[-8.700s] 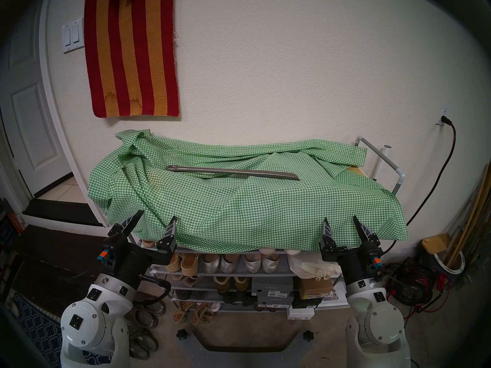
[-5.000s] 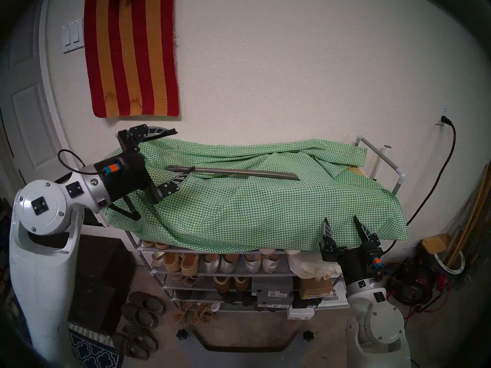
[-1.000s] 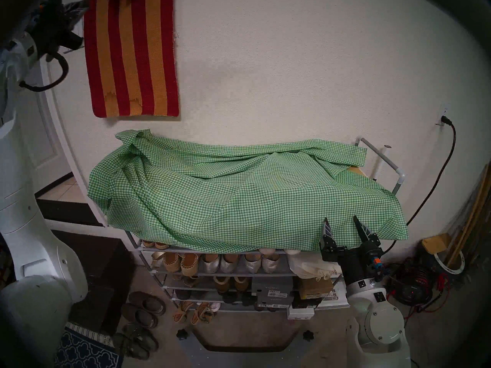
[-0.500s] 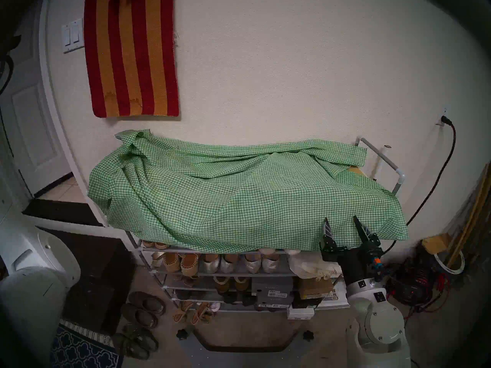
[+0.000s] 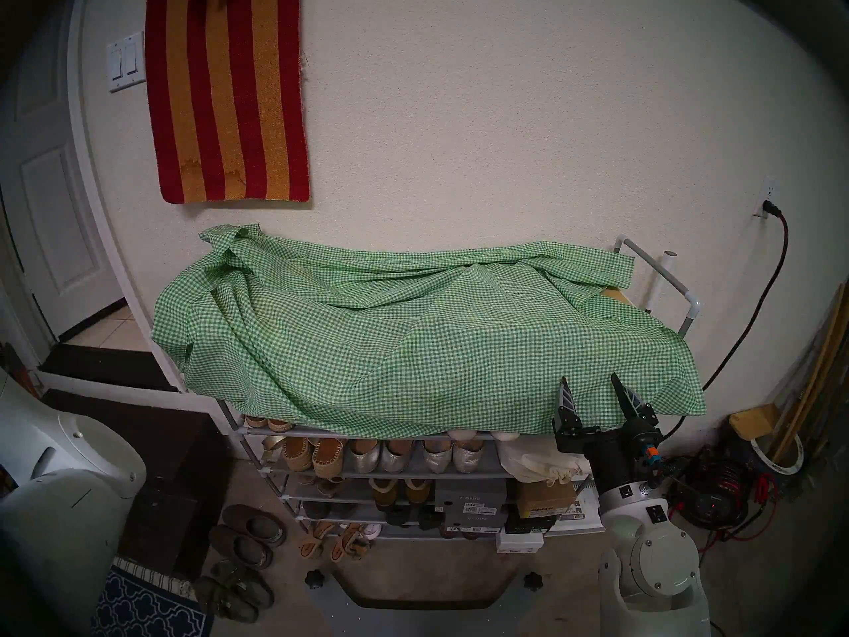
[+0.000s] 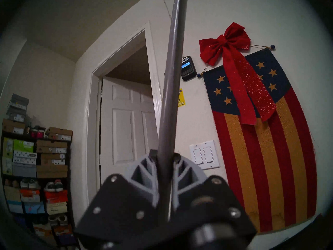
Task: Lift the object off the cloth, cover the shoe rack with the cloth, put the object back
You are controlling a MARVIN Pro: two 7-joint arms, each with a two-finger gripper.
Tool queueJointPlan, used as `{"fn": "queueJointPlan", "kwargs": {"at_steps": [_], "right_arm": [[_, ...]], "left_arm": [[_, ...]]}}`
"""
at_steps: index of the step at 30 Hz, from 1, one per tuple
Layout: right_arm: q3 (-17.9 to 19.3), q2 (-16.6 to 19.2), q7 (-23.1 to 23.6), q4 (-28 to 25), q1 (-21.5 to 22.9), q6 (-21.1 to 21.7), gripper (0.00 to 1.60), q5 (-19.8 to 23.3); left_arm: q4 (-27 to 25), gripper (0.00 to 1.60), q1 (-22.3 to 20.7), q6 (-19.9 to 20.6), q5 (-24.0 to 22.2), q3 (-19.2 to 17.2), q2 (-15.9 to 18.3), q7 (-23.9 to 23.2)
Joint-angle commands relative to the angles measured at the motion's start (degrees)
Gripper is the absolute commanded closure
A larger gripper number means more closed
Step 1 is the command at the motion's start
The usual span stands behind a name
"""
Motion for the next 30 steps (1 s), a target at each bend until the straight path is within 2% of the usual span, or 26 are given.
{"fn": "queueJointPlan", "kwargs": {"at_steps": [1, 5, 7, 12, 15, 19, 22, 25, 26, 28, 29, 30], "right_arm": [[-0.09, -0.03, 0.01, -0.01, -0.01, 0.04, 0.0, 0.0], [-0.1, -0.04, 0.01, -0.01, -0.01, 0.05, 0.0, 0.0], [-0.1, -0.04, 0.01, -0.02, -0.01, 0.06, 0.0, -0.01], [-0.1, -0.05, 0.01, -0.02, -0.01, 0.07, 0.0, -0.01], [-0.1, -0.05, 0.01, -0.03, -0.01, 0.08, 0.0, -0.01], [4.02, 4.66, 3.21, 2.21, 4.52, 2.26, 0.0, 1.99], [6.09, 7.02, 5.53, 2.57, 6.92, 3.19, 0.0, 2.53], [6.74, 9.01, 6.06, 2.7, 8.7, 4.24, 0.0, 3.27], [6.86, 10.29, 6.62, 4.09, 11.73, 4.71, 0.0, 3.66], [6.71, 11.21, 6.64, 3.25, 10.77, 4.79, 0.0, 3.99], [6.59, 11.99, 7.23, 4.0, 12.66, 5.01, 0.0, 3.89], [6.3, 12.46, 7.38, 3.44, 11.95, 5.12, 0.0, 4.17]], "left_arm": [[-1.61, 1.6, 3.59, 0.09, -3.54, -8.83, -1.88, -7.1], [-1.6, 1.6, 5.64, -1.04, -6.31, -13.21, -2.1, -11.62], [-1.53, 1.6, 6.99, -1.61, -8.33, -14.66, -2.07, -11.87], [-0.61, 1.6, 10.34, -3.25, -13.17, -17.17, -1.44, -12.72], [0.07, 1.6, 12.09, -4.05, -15.44, -17.17, -0.93, -13.55], [0.55, 1.6, 12.46, -4.5, -15.94, -17.17, -0.77, -14.71], [0.61, 1.6, 12.59, -4.63, -16.44, -17.17, -0.82, -13.47], [0.69, 1.6, 12.64, -4.78, -16.66, -17.17, -0.83, -12.75], [0.74, 1.6, 12.73, -4.87, -16.79, -17.17, -0.81, -12.59], [0.77, 1.6, 12.79, -4.94, -16.87, -17.17, -0.79, -12.51], [0.81, 1.6, 12.89, -5.02, -16.99, -17.17, -0.77, -12.44], [0.83, 1.6, 12.99, -5.08, -17.09, -17.17, -0.74, -12.44]]}}
